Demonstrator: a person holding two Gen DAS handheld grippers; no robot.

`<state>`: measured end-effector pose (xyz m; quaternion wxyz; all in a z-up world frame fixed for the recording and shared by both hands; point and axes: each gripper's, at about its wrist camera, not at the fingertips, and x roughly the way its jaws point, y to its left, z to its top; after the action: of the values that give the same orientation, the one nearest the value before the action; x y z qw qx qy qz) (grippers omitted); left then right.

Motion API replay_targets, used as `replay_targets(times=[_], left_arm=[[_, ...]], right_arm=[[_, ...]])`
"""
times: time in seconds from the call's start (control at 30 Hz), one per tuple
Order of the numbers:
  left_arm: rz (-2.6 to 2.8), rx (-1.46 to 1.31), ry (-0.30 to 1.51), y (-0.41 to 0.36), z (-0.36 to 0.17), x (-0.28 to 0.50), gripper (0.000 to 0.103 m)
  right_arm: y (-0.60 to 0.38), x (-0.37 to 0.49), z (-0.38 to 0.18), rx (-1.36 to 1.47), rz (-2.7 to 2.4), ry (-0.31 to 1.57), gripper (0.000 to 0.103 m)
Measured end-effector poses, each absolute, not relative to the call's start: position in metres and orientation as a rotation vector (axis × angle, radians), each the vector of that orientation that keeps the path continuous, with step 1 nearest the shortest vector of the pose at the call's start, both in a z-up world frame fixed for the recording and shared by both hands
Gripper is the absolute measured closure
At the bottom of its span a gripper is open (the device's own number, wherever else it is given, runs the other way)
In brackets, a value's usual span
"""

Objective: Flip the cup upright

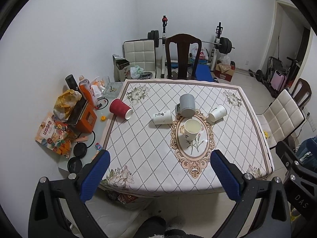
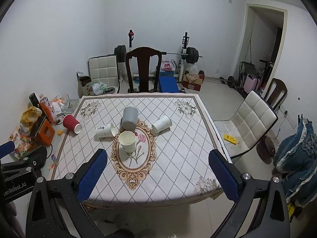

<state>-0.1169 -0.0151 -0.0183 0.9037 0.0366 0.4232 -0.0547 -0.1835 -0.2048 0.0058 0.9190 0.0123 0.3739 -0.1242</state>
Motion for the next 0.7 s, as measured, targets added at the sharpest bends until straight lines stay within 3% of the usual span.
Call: replay_targets(times=[0.7], left_arm=[[-0.055,0.095,0.862,-0.0073,-0.0144,-0.1182,0.000]], right_arm=[[-0.2048,-0.1809,-0.0024,0.033,-0.248,0.778,0.000]])
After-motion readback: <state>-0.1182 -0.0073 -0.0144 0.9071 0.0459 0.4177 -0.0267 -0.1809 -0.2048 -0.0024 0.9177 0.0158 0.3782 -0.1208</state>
